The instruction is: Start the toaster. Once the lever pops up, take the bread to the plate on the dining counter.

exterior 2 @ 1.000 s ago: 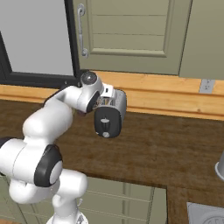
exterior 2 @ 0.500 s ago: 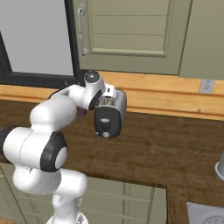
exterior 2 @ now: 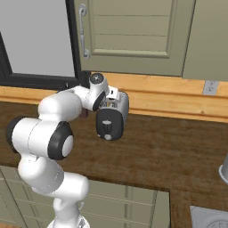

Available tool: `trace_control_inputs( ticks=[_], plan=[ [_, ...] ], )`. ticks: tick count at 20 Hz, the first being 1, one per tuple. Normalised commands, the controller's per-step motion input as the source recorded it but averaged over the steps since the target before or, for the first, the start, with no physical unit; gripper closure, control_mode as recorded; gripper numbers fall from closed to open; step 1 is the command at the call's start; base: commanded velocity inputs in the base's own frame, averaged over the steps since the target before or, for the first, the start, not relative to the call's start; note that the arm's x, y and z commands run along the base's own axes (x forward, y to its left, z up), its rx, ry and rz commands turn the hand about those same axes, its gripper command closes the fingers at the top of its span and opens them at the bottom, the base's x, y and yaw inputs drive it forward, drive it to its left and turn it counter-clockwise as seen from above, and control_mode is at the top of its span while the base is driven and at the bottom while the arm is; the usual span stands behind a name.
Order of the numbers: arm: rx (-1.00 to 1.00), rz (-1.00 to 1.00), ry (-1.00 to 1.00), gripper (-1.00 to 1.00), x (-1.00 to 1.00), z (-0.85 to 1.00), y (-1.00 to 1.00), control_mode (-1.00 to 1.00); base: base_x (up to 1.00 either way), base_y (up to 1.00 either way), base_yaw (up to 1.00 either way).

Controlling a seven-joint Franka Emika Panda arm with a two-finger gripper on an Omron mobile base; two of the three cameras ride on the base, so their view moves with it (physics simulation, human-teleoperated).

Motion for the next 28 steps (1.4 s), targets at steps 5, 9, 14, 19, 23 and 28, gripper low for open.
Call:
trace_control_inputs(
  ticks=[5, 9, 14, 19, 23, 28],
  plan=[
    [0.00, 0.00, 0.00, -1.00, 0.27, -0.02, -0.04, -1.00, 0.00, 0.00, 0.00],
    [0.00, 0.00, 0.00, -1.00, 0.25, -0.02, -0.02, -1.00, 0.00, 0.00, 0.00],
    [0.00, 0.00, 0.00, -1.00, 0.32, -0.07, 0.00, -1.00, 0.00, 0.00, 0.00],
    [0.00, 0.00, 0.00, -1.00, 0.30, -0.15, -0.02, -1.00, 0.00, 0.00, 0.00],
    [0.00, 0.00, 0.00, -1.00, 0.13, -0.07, -0.18, -1.00, 0.00, 0.00, 0.00],
    [0.00, 0.00, 0.00, -1.00, 0.08, -0.12, -0.12, -1.00, 0.00, 0.00, 0.00]
  ],
)
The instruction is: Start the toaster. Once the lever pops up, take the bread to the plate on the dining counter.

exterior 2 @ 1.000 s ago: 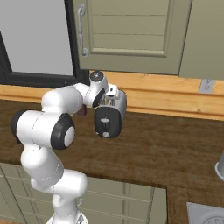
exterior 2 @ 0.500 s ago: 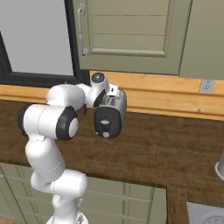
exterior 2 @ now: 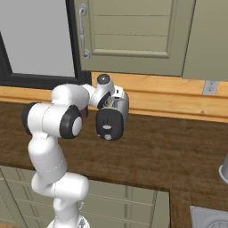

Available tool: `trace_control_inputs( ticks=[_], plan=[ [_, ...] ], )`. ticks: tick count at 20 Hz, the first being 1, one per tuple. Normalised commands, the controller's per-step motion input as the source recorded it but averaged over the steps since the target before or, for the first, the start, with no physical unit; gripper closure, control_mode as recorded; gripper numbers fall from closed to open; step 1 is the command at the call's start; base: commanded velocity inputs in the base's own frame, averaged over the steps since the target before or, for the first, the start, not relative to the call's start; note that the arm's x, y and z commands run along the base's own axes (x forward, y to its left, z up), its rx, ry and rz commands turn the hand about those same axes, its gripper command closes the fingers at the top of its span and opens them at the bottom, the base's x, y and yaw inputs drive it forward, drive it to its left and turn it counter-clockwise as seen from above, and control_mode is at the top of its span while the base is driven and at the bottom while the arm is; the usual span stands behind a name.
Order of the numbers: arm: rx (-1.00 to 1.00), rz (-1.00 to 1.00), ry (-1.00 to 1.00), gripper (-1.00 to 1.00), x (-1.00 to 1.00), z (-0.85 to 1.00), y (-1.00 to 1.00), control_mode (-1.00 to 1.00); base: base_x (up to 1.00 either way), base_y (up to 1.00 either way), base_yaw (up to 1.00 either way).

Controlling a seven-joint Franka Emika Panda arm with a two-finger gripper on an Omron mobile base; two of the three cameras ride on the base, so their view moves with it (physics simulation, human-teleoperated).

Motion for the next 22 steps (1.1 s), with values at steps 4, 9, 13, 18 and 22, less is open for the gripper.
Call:
trace_control_inputs(
  ticks=[4, 9, 13, 18, 22],
  plan=[
    [0.00, 0.00, 0.00, 1.00, 0.01, -0.06, 0.00, -1.00, 0.00, 0.00, 0.00],
    [0.00, 0.00, 0.00, 1.00, 0.00, 0.00, 0.00, -1.00, 0.00, 0.00, 0.00],
    [0.00, 0.00, 0.00, 1.00, 0.00, 0.00, 0.00, -1.00, 0.00, 0.00, 0.00],
    [0.00, 0.00, 0.00, 1.00, 0.00, 0.00, 0.00, -1.00, 0.00, 0.00, 0.00],
    [0.00, 0.01, 0.00, 1.00, 0.00, 0.00, 0.00, -1.00, 0.00, 0.00, 0.00]
  ],
)
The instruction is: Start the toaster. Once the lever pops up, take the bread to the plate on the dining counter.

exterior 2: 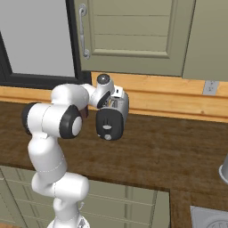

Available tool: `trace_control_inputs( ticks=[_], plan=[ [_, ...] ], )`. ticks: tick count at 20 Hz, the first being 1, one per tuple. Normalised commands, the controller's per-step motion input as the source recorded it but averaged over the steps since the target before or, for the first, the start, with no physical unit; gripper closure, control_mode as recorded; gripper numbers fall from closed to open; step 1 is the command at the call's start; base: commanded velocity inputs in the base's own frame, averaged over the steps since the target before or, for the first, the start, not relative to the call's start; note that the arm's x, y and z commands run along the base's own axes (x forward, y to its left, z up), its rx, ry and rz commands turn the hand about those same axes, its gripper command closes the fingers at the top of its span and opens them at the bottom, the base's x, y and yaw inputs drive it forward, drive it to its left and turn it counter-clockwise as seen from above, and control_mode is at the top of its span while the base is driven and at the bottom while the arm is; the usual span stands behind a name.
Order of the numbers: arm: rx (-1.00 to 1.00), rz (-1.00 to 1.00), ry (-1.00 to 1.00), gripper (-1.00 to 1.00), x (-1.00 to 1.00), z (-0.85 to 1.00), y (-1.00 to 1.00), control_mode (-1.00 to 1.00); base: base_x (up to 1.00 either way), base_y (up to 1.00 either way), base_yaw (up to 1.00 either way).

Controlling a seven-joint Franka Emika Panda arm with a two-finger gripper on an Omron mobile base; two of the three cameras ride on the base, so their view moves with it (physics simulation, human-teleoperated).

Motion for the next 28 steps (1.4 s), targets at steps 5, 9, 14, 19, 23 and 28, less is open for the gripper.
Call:
trace_control_inputs(
  ticks=[5, 9, 14, 19, 23, 28],
  plan=[
    [0.00, 0.02, -0.06, 1.00, -0.09, 0.02, 0.00, -1.00, 0.00, 0.00, 0.00],
    [0.00, 0.00, -0.10, 1.00, -0.01, 0.04, 0.00, -1.00, 0.00, 0.00, 0.00],
    [0.00, 0.00, -0.14, 1.00, -0.01, 0.19, 0.00, -1.00, 0.00, 0.00, 0.00],
    [0.00, 0.00, -0.22, 1.00, -0.08, 0.29, 0.00, -1.00, 0.00, 0.00, 0.00],
    [0.00, 0.00, -0.19, 1.00, -0.21, 0.11, 0.00, -1.00, 0.00, 0.00, 0.00],
    [0.02, 0.00, -0.13, 1.00, -0.33, 0.14, 0.00, -1.00, 0.00, 0.00, 0.00]
  ],
)
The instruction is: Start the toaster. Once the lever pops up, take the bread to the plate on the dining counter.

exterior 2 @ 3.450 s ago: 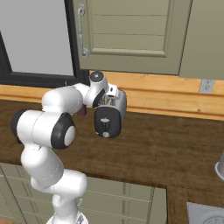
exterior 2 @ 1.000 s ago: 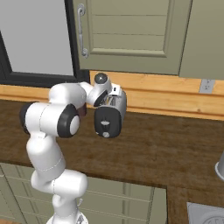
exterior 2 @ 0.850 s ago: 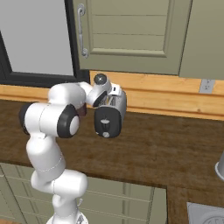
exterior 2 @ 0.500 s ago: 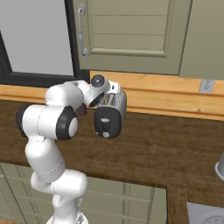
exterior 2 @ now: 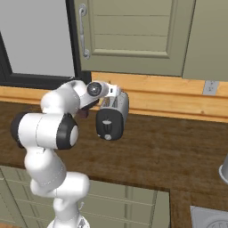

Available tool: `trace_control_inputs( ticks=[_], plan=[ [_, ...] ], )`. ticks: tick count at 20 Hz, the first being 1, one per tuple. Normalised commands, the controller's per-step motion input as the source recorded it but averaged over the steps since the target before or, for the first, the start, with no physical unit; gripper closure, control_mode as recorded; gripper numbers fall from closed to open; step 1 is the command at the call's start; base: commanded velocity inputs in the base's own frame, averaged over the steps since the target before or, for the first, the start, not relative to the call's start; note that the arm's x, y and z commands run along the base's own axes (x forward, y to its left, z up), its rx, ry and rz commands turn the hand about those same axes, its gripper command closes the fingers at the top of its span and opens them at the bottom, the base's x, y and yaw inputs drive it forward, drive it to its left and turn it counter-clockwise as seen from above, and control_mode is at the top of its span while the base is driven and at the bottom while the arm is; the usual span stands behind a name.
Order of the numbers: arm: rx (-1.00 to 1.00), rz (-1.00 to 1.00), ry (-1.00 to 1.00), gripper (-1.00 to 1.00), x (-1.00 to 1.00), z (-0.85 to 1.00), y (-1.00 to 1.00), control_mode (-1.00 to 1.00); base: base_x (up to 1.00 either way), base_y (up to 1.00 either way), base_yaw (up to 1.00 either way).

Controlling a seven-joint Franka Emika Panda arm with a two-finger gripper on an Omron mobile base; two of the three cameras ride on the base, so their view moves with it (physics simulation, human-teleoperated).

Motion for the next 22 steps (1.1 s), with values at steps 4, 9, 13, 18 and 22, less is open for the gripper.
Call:
trace_control_inputs(
  ticks=[4, 9, 13, 18, 22],
  plan=[
    [0.03, 0.00, -0.06, 1.00, -0.39, 0.51, -0.01, -1.00, 0.00, 0.00, 0.00],
    [0.01, 0.00, 0.01, 1.00, -0.74, 0.54, 0.00, -1.00, 0.00, 0.00, 0.00],
    [0.00, 0.00, 0.08, 1.00, -0.94, 0.52, 0.00, -1.00, 0.00, 0.00, 0.00],
    [0.00, 0.00, 0.14, 1.00, -0.73, 0.96, 0.00, -1.00, 0.00, 0.00, 0.00],
    [0.00, 0.00, 0.25, 1.00, -0.69, 1.00, 0.00, -1.00, 0.00, 0.00, 0.00]
  ],
)
